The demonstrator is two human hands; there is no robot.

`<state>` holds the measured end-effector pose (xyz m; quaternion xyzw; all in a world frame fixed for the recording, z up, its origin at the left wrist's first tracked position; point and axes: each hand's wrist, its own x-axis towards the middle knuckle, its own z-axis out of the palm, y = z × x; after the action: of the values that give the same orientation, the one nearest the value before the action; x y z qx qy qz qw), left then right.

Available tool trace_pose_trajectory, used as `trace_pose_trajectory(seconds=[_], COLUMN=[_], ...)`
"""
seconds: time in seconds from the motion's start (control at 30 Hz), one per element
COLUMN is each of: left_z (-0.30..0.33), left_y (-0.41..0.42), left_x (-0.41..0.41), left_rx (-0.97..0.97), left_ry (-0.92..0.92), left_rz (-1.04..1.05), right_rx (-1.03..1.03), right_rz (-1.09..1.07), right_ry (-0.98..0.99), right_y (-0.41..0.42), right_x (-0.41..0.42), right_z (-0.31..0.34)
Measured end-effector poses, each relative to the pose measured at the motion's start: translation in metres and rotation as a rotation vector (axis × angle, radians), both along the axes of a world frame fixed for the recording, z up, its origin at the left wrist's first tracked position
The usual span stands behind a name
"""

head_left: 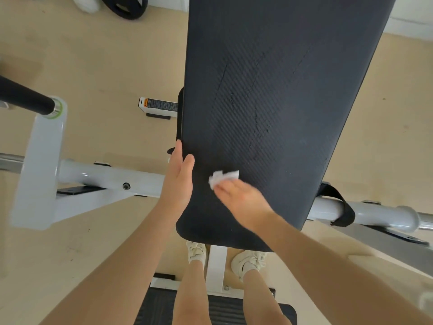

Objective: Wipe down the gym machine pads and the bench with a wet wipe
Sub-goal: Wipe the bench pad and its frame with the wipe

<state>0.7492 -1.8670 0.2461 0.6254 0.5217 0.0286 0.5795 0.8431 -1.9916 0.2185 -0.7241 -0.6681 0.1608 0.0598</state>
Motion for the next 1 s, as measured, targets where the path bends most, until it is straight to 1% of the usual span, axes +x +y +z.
trace_pose_trajectory(seconds=[0.03, 0.07, 0.13, 0.17, 0.23, 0.27, 0.3, 0.33, 0.4, 0.57, 0.67, 0.73, 0.8, 0.83, 0.9, 0.97, 1.0], left_z=[0.002, 0.002, 0.002, 0.001, -0.001, -0.004, -0.006, -0.007, -0.009, -0.006, -0.009, -0.01, -0.011, -0.011, -0.011, -0.011, -0.011], left_y=[0.001, 0.002, 0.001, -0.001, -0.006, -0.009, -0.012, -0.014, -0.016, -0.011, -0.009, -0.009, -0.009, -0.009, -0.008, -0.008, -0.008], left_x=[0.001, 0.003, 0.004, 0.003, 0.003, 0.004, 0.004, 0.005, 0.006, 0.003, 0.0, -0.001, -0.001, -0.001, -0.002, -0.003, -0.003], left_rx=[0.001, 0.009, 0.089, 0.182, 0.42, 0.511, 0.559, 0.575, 0.564, 0.576, 0.601, 0.61, 0.606, 0.605, 0.606, 0.613, 0.618], left_ry=[0.014, 0.027, 0.067, 0.11, 0.194, 0.221, 0.246, 0.272, 0.304, 0.293, 0.296, 0.297, 0.3, 0.298, 0.293, 0.289, 0.287], left_rz=[-0.011, -0.028, -0.101, -0.176, -0.334, -0.401, -0.456, -0.493, -0.516, -0.524, -0.548, -0.55, -0.553, -0.553, -0.554, -0.554, -0.552], right_rx=[-0.121, -0.117, 0.058, 0.106, 0.321, 0.411, 0.501, 0.505, 0.433, 0.393, 0.425, 0.441, 0.429, 0.411, 0.347, 0.366, 0.393], right_rz=[0.043, 0.044, -0.222, -0.325, -0.464, -0.514, -0.532, -0.535, -0.526, -0.458, -0.419, -0.434, -0.492, -0.518, -0.513, -0.495, -0.502], right_ry=[-0.007, -0.017, 0.06, 0.086, 0.007, -0.05, -0.086, -0.102, -0.086, -0.083, -0.128, -0.166, -0.203, -0.192, -0.065, 0.079, 0.056], right_y=[-0.005, -0.006, 0.013, 0.025, 0.05, 0.064, 0.072, 0.077, 0.084, 0.078, 0.074, 0.077, 0.081, 0.082, 0.083, 0.085, 0.088], right_x=[-0.002, 0.0, 0.018, 0.035, 0.071, 0.087, 0.099, 0.109, 0.114, 0.092, 0.082, 0.083, 0.085, 0.086, 0.087, 0.094, 0.098], right_z=[0.005, 0.008, 0.031, 0.039, 0.052, 0.06, 0.061, 0.058, 0.052, 0.043, 0.032, 0.028, 0.032, 0.034, 0.048, 0.06, 0.066])
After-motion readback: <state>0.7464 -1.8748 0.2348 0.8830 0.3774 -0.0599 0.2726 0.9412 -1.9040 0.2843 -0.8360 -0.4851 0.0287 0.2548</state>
